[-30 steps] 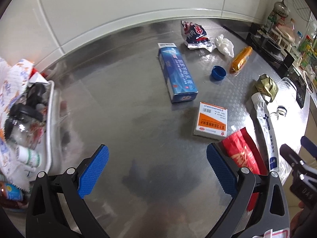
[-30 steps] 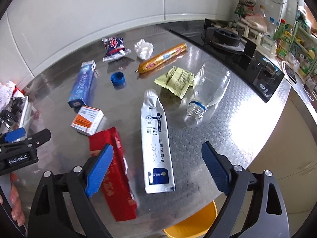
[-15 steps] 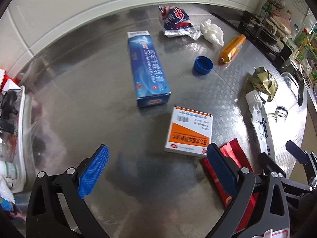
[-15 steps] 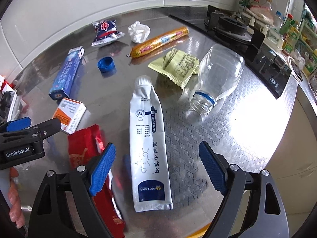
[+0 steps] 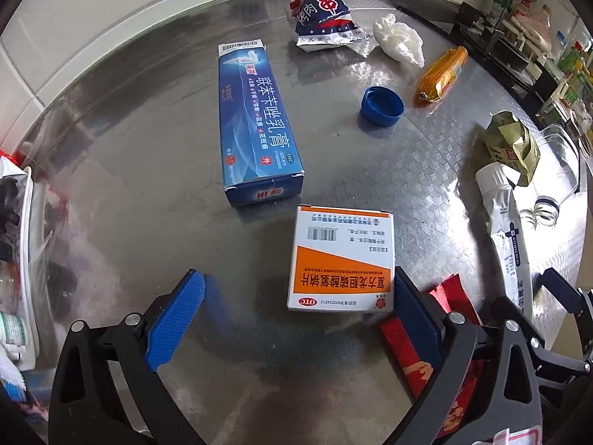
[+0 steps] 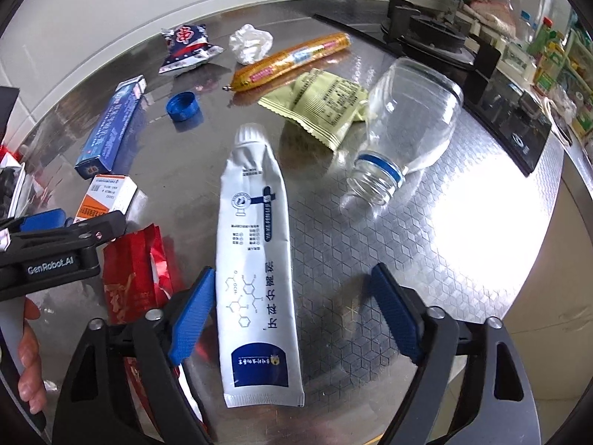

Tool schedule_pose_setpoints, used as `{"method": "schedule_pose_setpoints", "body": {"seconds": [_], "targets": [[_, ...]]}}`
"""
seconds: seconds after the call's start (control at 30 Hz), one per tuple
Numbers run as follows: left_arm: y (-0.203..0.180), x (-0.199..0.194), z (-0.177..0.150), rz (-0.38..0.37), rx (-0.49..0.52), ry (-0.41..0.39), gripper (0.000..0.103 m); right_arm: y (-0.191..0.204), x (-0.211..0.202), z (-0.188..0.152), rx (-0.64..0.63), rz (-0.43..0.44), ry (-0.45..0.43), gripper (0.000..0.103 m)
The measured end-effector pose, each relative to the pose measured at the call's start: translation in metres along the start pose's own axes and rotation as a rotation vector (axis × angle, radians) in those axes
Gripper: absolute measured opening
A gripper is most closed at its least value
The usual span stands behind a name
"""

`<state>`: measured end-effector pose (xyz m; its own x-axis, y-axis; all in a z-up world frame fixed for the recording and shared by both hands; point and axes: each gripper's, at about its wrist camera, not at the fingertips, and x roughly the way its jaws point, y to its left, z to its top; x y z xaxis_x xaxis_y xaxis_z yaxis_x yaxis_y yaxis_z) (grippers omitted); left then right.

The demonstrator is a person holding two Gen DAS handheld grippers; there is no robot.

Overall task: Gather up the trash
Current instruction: 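Grasp the orange-white medicine box with the left tool while the right tool grasps the white toothpaste tube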

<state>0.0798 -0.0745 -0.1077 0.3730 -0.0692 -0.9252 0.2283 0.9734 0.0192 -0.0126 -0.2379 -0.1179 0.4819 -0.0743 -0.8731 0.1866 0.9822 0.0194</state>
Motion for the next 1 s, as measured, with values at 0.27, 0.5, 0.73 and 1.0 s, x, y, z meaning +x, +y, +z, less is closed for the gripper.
{"method": "schedule_pose_setpoints", "body": {"seconds": [0.27, 0.5, 0.73, 1.0], "targets": [[0.002, -0.010, 0.000, -0.030, -0.001, -0.036, 0.050, 0.009, -0.009, -0.001, -0.011, 0.051, -0.040, 0.039], [0.011, -0.021, -0.003, -0.022, -0.005, -0.059, 0.050, 0.011, -0.021, 0.002, 0.005, 0.054, -0.063, 0.039], [0.014, -0.030, -0.010, -0.015, 0.005, -0.065, 0.050, 0.013, -0.035, -0.003, 0.011, 0.047, -0.074, 0.039], [0.001, -0.062, -0.049, 0.013, -0.022, -0.090, 0.050, -0.010, -0.071, -0.029, -0.033, 0.075, -0.107, 0.039]]}}
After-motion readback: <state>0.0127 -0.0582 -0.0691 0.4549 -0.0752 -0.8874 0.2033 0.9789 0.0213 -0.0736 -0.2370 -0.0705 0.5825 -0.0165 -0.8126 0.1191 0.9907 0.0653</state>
